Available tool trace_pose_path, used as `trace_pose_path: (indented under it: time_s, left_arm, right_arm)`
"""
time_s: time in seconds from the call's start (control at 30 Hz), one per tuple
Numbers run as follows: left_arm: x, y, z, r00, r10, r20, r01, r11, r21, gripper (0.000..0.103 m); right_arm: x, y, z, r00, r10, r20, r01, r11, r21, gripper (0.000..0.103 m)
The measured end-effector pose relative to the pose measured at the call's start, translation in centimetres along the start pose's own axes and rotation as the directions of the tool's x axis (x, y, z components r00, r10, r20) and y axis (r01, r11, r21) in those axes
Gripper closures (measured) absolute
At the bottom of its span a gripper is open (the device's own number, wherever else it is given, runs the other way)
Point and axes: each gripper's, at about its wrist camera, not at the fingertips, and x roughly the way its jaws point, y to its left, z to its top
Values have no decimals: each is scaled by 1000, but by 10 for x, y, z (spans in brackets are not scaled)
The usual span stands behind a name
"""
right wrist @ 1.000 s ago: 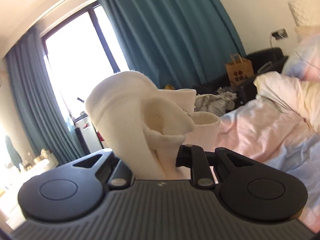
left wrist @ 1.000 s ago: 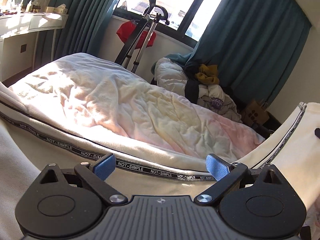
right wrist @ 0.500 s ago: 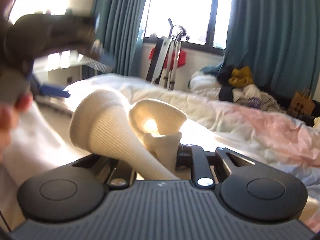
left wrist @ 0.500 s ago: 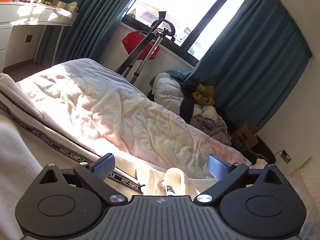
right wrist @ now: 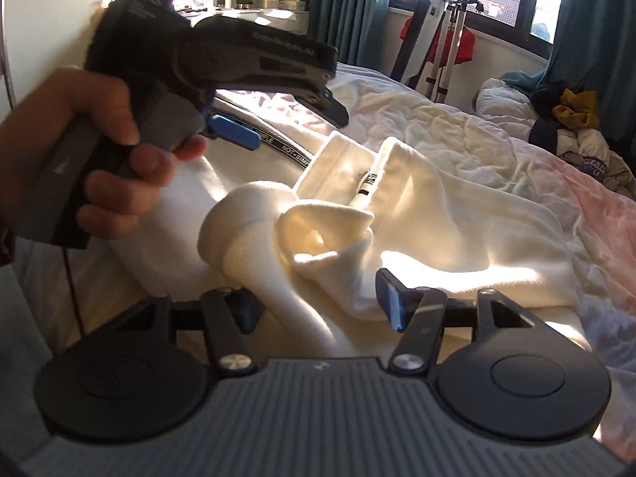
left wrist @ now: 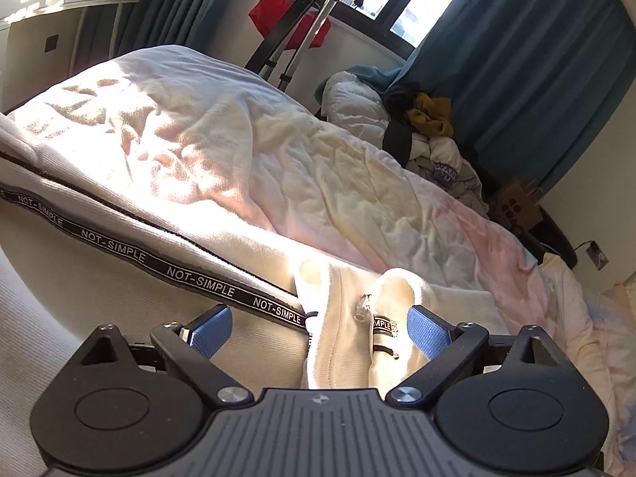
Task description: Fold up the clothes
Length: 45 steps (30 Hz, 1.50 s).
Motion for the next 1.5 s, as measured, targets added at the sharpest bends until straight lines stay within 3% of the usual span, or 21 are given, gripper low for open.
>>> trace_pose_path:
  time_s: [0.07,0.1,0.2,0.33,0.4,0.53,0.6,0.83,0.93,1.1,1.17,1.23,1.37,1.43,1.5]
  left_arm:
    - [9,-4,-2,1000,17,-14,-16,999,37,13]
    - [13,-7,-4,999,25,-21,-24,998,56,19]
    - [25,-12,-5,997,61,-38,-56,992,113,29]
    - [35,-14,-5,995,92,-37,-87,987,132,42]
    - [37,-16,-5,997,74,-34,-69,989,134,73]
    - [37,-20,-5,998,61,-12,-58,987,151,75]
    - [36,-19,-4,998,58,2,-58,987,153,81]
    - [31,-8,5,1000,14,-7,-13,997,74,82]
    - [17,1,12,999,-35,10,35,999,-18,77]
    - [-22,4,16,990,-105,96,113,990,-82,51]
    - [-27,0,14,982,-178,63,183,978,-95,46]
    - [-23,-9,8,974,-228,9,228,969,-92,45]
    - [9,-22,-3,960,-237,-147,227,970,-83,45]
    - [27,-18,-10,935,-294,-198,270,953,-141,45]
    - [44,-13,-15,912,-339,-230,300,935,-190,45]
  right_arm:
    - [-16,-7,-4,999,20,45,-22,999,46,38]
    - [-23,-11,-6,997,28,69,-33,997,69,38]
    - [-38,-24,-8,985,-82,152,60,988,144,38]
    - [-29,-46,-10,990,-93,106,65,969,239,38]
    - [-16,-50,-17,995,-84,54,68,968,243,38]
    - [10,-43,-27,998,13,-62,0,976,216,36]
    - [14,-39,-29,997,46,-59,-33,977,211,36]
    - [21,-43,-27,987,161,-5,-153,945,290,36]
    - [11,-60,-28,973,222,56,-225,887,403,36]
    - [-28,-82,-27,961,228,155,-276,791,546,36]
    - [-38,-86,-27,965,197,172,-261,778,571,36]
    - [-36,-96,-31,970,184,156,-241,734,635,36]
    - [-7,-118,-57,970,222,95,-209,573,793,36]
    - [8,-130,-72,968,234,96,-202,486,850,49]
    - [20,-145,-85,962,248,118,-207,373,904,60]
